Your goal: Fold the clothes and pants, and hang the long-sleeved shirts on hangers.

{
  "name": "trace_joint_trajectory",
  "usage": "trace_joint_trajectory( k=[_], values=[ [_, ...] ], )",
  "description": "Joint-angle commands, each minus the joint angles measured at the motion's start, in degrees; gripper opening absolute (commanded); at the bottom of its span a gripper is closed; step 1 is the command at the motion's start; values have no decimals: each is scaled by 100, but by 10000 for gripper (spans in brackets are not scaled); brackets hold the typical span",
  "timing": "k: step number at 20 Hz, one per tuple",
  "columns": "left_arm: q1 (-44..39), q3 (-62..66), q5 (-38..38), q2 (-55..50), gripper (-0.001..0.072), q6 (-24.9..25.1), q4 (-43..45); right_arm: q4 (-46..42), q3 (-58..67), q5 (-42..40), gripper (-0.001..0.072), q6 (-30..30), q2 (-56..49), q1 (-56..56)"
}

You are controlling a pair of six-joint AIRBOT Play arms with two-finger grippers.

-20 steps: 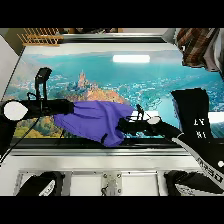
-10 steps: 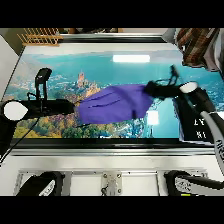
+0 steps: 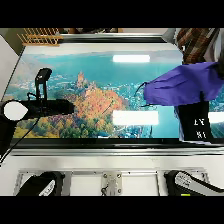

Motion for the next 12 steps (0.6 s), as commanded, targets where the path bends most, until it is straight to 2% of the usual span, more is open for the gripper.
trace_joint_trajectory(
  k=[1, 3, 5, 9, 12],
  values=[
    [-4, -2, 0, 2, 12, -4, 0, -1381, 87, -120, 0, 979, 621, -516],
    [-4, -2, -2, 2, 12, -4, 0, -2846, 81, -4, 0, 1939, 994, -568],
    [-4, -2, -28, 2, 11, -4, 0, -3720, 79, 472, -1, 2334, 1244, -566],
    [-4, -2, -92, 2, 12, -2, 0, -4164, -122, 2013, 0, 2328, 1449, -557],
    [-4, -2, -92, 2, 12, -2, 0, -4164, -828, 2734, 0, 2328, 1840, -544]
  ],
)
